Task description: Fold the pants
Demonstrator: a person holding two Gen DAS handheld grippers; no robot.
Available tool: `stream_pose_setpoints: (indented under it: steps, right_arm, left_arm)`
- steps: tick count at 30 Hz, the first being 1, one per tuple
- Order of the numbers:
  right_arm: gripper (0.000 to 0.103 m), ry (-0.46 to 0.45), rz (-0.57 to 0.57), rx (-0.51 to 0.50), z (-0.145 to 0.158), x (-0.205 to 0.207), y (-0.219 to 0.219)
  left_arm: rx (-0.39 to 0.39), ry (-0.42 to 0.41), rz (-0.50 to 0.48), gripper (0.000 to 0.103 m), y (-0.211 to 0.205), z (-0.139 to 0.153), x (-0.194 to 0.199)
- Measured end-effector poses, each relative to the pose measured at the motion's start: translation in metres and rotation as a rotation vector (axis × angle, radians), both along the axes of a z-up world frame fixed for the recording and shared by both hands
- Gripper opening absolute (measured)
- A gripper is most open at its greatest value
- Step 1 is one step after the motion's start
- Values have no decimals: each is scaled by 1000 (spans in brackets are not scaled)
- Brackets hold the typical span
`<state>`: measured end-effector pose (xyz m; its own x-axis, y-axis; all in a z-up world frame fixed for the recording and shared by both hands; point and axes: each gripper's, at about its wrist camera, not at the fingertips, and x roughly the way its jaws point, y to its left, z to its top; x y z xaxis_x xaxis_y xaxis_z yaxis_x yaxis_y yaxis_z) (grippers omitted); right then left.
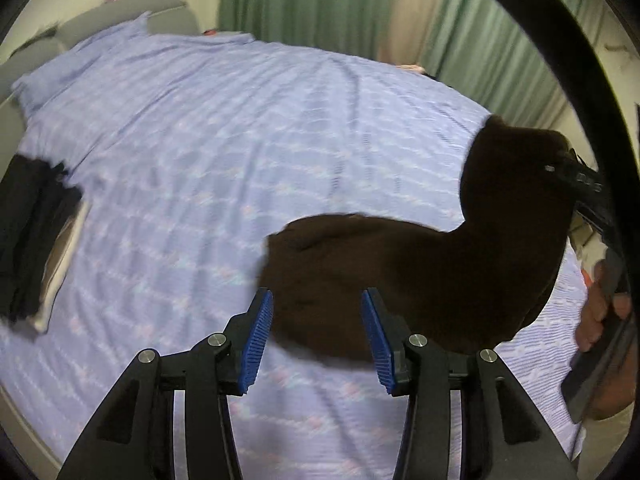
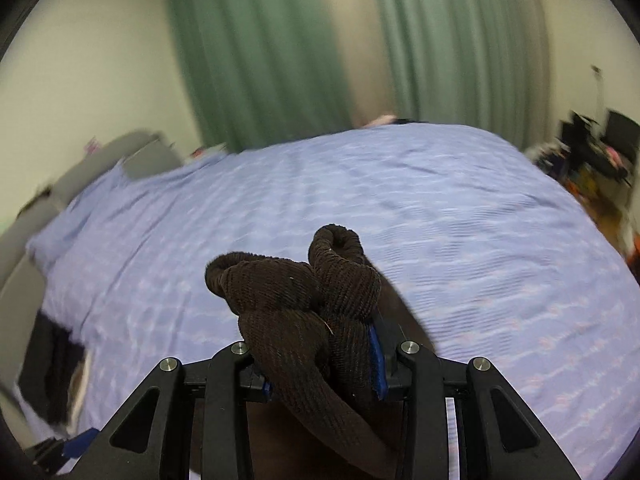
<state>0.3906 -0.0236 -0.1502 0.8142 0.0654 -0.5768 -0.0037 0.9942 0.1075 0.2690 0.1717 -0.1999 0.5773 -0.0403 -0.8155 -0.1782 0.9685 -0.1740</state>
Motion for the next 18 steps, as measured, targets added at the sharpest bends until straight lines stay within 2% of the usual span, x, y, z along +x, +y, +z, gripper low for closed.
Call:
stream_pose_setpoints:
  steps: [6,8,9,11,13,17,18]
  right_arm:
    - [36,116,199,-93,-61,-2,98]
    - [36,160,250,-130,-80,-5,122]
    - [36,170,262,-147,-86,-6,126]
    - [38,192,293,-208,-105,-13,141]
    - [41,207,311,-233,-116,-19,146]
    - [45,264,365,-231,-124,-23,145]
    - [52,266,372,-231,-123,-23,145]
  left_arm:
    - [11,3,91,45,47,-15,-24]
    - [17,11,109,46,66,-17,-20]
    - [25,15,121,47,72,-19,-21]
    - [41,15,138,59,76,-28,-25]
    - [62,9,157,63,82,-29,-27]
    - [99,-2,195,71,90,-22,-30]
    - [112,-8,209,73,92,-18,-30]
